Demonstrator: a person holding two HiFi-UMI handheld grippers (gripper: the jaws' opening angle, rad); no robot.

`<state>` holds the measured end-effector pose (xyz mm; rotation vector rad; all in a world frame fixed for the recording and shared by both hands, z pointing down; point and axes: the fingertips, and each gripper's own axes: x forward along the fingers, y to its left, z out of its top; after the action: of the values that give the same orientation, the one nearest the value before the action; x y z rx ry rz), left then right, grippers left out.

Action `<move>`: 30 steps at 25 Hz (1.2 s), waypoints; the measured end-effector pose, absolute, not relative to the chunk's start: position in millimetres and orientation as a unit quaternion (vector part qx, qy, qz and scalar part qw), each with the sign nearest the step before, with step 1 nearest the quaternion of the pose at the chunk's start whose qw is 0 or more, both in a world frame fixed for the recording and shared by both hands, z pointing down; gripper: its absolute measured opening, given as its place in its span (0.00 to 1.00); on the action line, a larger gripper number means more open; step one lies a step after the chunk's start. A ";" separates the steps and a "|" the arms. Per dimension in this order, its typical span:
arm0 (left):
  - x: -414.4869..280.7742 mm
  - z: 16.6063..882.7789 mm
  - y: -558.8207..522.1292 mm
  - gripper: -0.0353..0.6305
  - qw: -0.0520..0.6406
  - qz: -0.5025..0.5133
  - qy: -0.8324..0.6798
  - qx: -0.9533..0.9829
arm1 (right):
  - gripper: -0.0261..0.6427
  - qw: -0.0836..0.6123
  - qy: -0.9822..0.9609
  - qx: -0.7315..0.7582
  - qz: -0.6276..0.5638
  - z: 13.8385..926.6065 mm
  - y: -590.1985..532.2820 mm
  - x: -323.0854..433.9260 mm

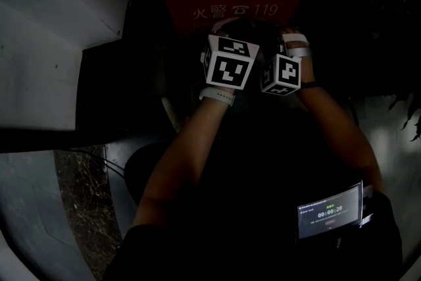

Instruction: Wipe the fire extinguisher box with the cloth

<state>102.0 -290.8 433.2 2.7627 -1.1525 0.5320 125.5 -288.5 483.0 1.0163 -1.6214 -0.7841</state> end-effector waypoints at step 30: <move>157.7 256.3 -264.0 0.05 -0.014 0.038 -0.365 0.930 | 0.10 0.429 -0.542 0.535 -0.486 194.4 -306.8 198.5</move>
<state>157.7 -264.0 256.3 2.9475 -1.1574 0.1208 198.5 -306.8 194.4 1.3343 -1.3534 -1.2130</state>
